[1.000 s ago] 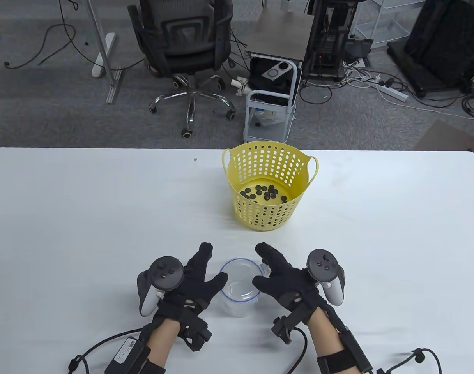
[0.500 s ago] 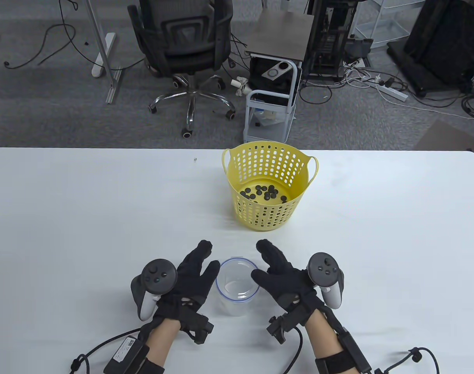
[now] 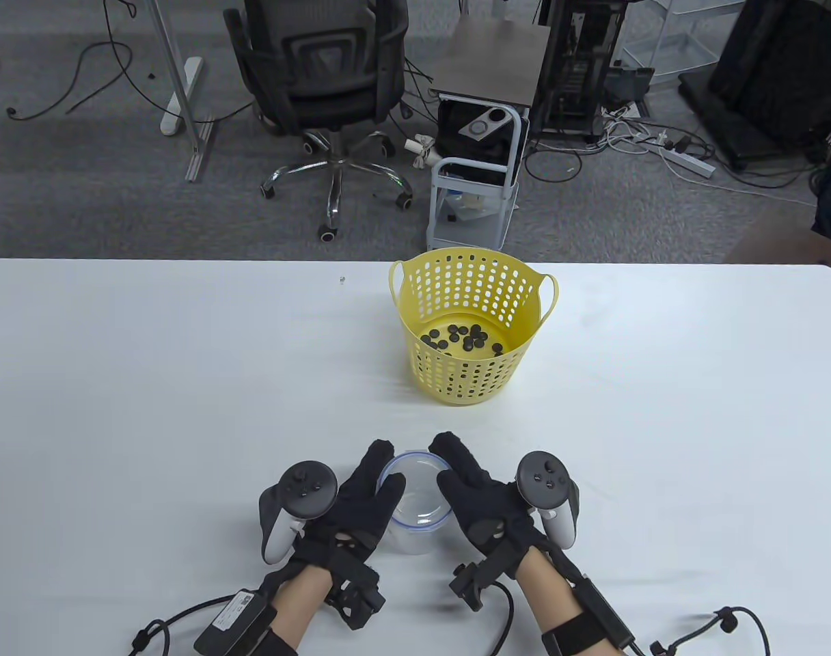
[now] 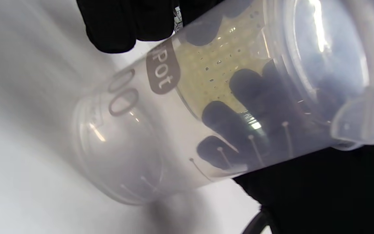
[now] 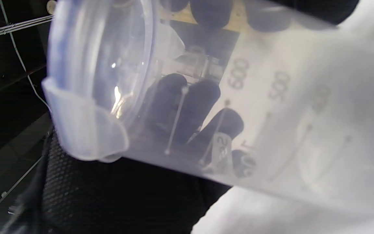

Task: Pour Go stones into a laundry basket

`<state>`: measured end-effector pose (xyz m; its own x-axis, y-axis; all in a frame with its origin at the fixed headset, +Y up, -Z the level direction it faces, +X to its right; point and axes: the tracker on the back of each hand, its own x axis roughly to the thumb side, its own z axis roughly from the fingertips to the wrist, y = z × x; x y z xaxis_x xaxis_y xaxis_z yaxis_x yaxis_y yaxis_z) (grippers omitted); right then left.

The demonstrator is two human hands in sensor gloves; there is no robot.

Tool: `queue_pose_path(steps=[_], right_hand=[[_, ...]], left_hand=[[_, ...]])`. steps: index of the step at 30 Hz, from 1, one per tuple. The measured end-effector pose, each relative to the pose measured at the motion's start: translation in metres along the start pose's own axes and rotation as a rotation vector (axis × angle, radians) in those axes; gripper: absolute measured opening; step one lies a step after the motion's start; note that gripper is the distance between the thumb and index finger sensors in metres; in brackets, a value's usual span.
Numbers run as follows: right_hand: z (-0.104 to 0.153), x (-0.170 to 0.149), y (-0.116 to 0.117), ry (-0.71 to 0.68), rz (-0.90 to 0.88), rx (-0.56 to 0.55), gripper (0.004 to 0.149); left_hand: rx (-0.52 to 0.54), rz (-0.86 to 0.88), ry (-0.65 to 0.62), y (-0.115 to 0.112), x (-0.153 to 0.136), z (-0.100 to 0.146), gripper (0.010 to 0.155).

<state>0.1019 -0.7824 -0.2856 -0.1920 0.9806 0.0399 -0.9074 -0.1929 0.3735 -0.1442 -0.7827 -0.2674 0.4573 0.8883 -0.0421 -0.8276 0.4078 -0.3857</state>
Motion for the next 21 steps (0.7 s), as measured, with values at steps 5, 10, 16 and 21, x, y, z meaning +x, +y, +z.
queue_pose_path(steps=[5, 10, 16, 21], right_hand=[[-0.002, -0.005, 0.008, 0.052, -0.083, 0.009, 0.073], [0.002, -0.004, 0.008, 0.064, -0.017, 0.000, 0.075], [0.001, 0.005, -0.001, 0.039, 0.115, -0.016, 0.075], [0.002, 0.019, -0.006, -0.029, 0.248, -0.039, 0.079]], left_hand=[[-0.108, 0.059, 0.060, -0.008, -0.002, -0.002, 0.089], [-0.122, 0.081, 0.048, -0.007, -0.004, -0.003, 0.089], [-0.046, -0.034, 0.015, 0.007, 0.005, -0.005, 0.092], [0.089, -0.172, -0.063, 0.023, 0.014, -0.002, 0.090]])
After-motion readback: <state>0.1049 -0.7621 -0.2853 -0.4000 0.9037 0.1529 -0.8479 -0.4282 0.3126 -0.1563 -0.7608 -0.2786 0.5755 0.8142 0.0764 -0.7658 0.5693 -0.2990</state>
